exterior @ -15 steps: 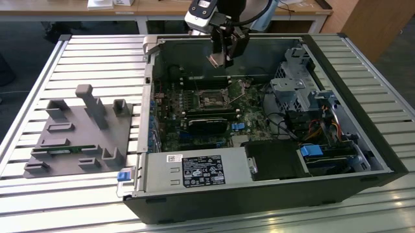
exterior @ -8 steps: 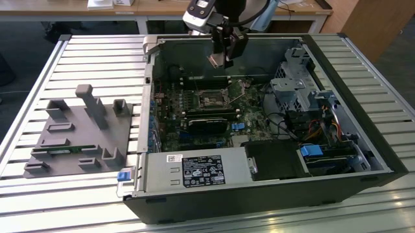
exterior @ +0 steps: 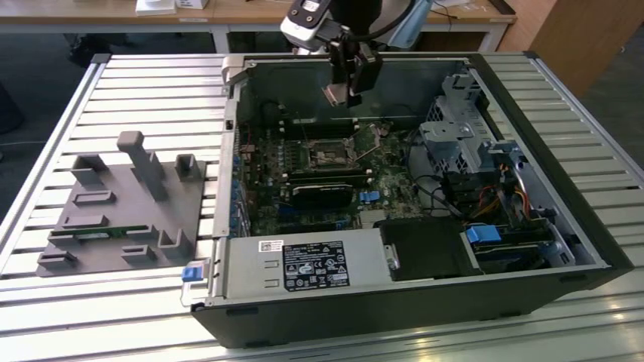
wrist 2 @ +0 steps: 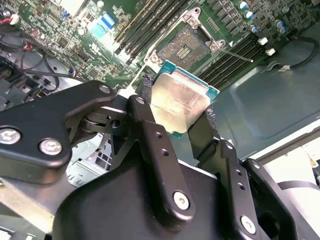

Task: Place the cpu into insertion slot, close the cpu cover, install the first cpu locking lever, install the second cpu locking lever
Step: 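Place the cpu into insertion slot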

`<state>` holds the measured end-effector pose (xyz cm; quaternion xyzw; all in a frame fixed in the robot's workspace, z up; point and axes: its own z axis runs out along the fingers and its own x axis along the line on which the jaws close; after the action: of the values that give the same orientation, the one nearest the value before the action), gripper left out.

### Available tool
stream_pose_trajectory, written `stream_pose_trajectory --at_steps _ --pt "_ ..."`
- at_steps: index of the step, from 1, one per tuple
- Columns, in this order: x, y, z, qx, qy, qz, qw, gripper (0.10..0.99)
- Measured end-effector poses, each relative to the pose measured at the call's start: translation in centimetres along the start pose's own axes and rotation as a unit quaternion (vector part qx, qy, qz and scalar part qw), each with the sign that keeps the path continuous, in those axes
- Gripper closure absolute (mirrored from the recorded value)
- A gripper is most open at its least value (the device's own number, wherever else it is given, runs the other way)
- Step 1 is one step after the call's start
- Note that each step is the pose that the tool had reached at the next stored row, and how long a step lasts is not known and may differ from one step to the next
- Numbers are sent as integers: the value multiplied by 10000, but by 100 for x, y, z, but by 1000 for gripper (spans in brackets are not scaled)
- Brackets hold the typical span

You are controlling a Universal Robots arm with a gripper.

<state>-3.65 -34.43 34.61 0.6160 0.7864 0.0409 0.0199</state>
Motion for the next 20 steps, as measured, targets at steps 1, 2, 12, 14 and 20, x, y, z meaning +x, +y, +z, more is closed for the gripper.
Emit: stream_pose_trajectory --at_steps 1,2,12,14,20 --pt "0 0 1 0 -3 33 10000 545" --pt "0 0 3 -1 -6 65 10000 545" --pt "3 -1 18 -8 -36 403 9992 545" --pt "4 -1 21 -8 -41 447 9990 545" --pt "4 -3 45 -10 -48 518 9986 545"
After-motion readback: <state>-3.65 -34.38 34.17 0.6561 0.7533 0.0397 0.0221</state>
